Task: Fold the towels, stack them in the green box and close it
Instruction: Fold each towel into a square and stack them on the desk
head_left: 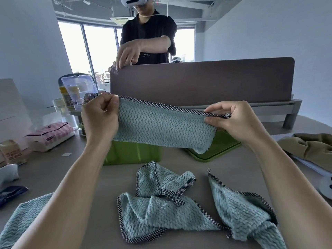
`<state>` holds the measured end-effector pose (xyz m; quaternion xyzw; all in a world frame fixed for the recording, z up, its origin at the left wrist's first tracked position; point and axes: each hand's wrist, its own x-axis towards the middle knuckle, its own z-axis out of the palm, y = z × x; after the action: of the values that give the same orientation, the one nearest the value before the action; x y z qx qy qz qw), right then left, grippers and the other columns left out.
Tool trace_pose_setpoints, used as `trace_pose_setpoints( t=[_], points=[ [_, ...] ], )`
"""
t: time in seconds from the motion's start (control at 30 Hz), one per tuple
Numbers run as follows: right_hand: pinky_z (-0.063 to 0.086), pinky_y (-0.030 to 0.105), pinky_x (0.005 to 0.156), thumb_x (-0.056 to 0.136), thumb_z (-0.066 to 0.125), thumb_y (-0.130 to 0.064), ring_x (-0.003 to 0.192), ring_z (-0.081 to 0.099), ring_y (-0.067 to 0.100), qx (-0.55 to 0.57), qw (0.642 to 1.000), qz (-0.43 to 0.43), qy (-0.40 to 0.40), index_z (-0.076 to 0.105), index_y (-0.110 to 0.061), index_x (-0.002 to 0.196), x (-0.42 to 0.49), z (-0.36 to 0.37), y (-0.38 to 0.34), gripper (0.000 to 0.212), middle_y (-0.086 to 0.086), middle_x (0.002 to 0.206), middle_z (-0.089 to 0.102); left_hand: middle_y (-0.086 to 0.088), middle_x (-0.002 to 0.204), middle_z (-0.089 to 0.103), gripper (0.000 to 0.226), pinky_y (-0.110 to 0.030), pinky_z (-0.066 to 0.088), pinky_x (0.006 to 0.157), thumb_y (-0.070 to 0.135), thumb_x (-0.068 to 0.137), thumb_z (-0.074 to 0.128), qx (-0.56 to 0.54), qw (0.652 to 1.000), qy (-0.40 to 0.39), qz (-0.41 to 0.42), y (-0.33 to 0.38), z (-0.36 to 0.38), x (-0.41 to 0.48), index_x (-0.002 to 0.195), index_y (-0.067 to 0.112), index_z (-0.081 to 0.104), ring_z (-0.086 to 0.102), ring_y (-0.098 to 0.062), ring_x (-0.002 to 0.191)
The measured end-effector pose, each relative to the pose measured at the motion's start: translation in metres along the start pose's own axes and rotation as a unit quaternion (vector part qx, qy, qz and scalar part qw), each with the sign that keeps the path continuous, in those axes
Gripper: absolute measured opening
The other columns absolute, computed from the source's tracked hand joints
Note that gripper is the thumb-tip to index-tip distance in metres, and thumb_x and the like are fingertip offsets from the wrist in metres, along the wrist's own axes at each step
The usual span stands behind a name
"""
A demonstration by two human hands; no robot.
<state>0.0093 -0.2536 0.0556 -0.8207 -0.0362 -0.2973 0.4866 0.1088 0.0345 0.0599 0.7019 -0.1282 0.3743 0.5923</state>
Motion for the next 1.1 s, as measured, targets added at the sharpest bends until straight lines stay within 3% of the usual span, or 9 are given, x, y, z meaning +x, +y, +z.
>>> trace_pose_setpoints(
  t=[0.17,0.33,0.57,0.63,0.73,0.83,0.93,1.03,1.1],
  points=[
    [0.051,0.037,0.1,0.076,0.084,-0.027,0.108,0.065,0.009,0.004,0.999,-0.002,0.044,0.076,-0.029,0.09,0.002,0.001,0.004,0.016,-0.012,0.1,0.073,0.016,0.085,0.068,0.007,-0.022,0.045,0.069,0.021,0.096,0.062,0.021,0.996,-0.072,-0.042,-0.002,0.001,-0.001,0.095,0.026,0.066,0.061,0.001,0.079],
    [0.053,0.05,0.097,0.07,0.088,-0.03,0.1,0.071,0.021,0.057,0.997,0.016,0.045,0.079,-0.028,0.08,0.005,-0.001,0.009,0.014,-0.004,0.087,0.078,0.007,0.091,0.072,0.01,-0.028,0.05,0.08,0.016,0.092,0.068,0.033,0.975,-0.207,-0.075,-0.006,0.003,-0.004,0.09,0.026,0.064,0.065,-0.007,0.084],
    [0.051,0.028,0.084,0.08,0.081,-0.018,0.083,0.068,0.004,0.069,0.997,-0.035,0.001,0.078,-0.026,0.076,-0.001,0.01,-0.01,0.009,-0.009,0.081,0.076,0.006,0.088,0.075,0.043,-0.029,0.05,0.083,0.048,0.075,0.076,0.168,0.896,-0.409,-0.034,0.007,-0.001,-0.014,0.111,0.028,0.064,0.068,-0.007,0.089],
    [0.049,0.025,0.08,0.079,0.081,-0.019,0.08,0.068,0.003,0.055,0.996,-0.062,-0.029,0.078,-0.026,0.077,-0.003,0.014,-0.02,0.008,-0.01,0.081,0.076,0.013,0.1,0.071,0.057,-0.029,0.05,0.09,0.067,0.066,0.067,0.174,0.89,-0.42,0.023,0.015,0.003,-0.02,0.11,0.03,0.066,0.064,-0.002,0.098],
    [0.048,0.017,0.076,0.076,0.084,-0.021,0.078,0.067,0.002,0.034,0.991,-0.115,-0.061,0.075,-0.021,0.084,-0.01,0.025,-0.036,0.012,-0.011,0.081,0.074,0.016,0.117,0.067,0.056,-0.027,0.049,0.099,0.064,0.08,0.063,0.062,0.887,-0.452,0.072,0.033,0.016,-0.037,0.121,0.026,0.064,0.061,0.003,0.11],
    [0.045,0.011,0.077,0.073,0.086,-0.024,0.079,0.064,-0.002,-0.002,0.985,-0.16,-0.071,0.069,-0.018,0.089,-0.015,0.037,-0.045,0.025,-0.014,0.081,0.069,0.008,0.098,0.073,0.038,-0.03,0.054,0.079,0.048,0.086,0.065,0.015,0.888,-0.446,0.111,0.045,0.027,-0.051,0.112,0.021,0.068,0.068,-0.007,0.091],
    [0.046,0.018,0.071,0.076,0.084,-0.026,0.063,0.061,-0.001,0.049,0.987,-0.132,-0.083,0.064,-0.016,0.097,-0.016,0.038,-0.046,0.03,-0.011,0.067,0.069,0.008,0.063,0.06,0.016,-0.031,0.04,0.055,0.039,0.082,0.069,0.006,0.908,-0.4,0.123,0.043,0.027,-0.051,0.078,0.023,0.069,0.05,-0.01,0.058],
    [0.054,0.035,0.076,0.071,0.083,-0.044,0.076,0.069,0.011,0.099,0.987,-0.071,-0.106,0.058,-0.023,0.106,-0.014,0.03,-0.04,0.048,0.0,0.081,0.074,0.004,0.065,0.066,0.014,-0.029,0.042,0.053,0.024,0.088,0.072,-0.052,0.931,-0.351,0.09,0.04,0.024,-0.046,0.076,0.018,0.07,0.053,-0.006,0.058],
    [0.055,0.033,0.078,0.068,0.084,-0.046,0.082,0.068,0.011,0.098,0.984,-0.053,-0.139,0.055,-0.024,0.106,-0.014,0.023,-0.035,0.052,-0.002,0.087,0.072,0.007,0.067,0.069,0.012,-0.022,0.045,0.056,0.012,0.09,0.069,-0.083,0.942,-0.315,0.074,0.041,0.023,-0.045,0.079,0.013,0.069,0.058,0.0,0.06]
  ],
)
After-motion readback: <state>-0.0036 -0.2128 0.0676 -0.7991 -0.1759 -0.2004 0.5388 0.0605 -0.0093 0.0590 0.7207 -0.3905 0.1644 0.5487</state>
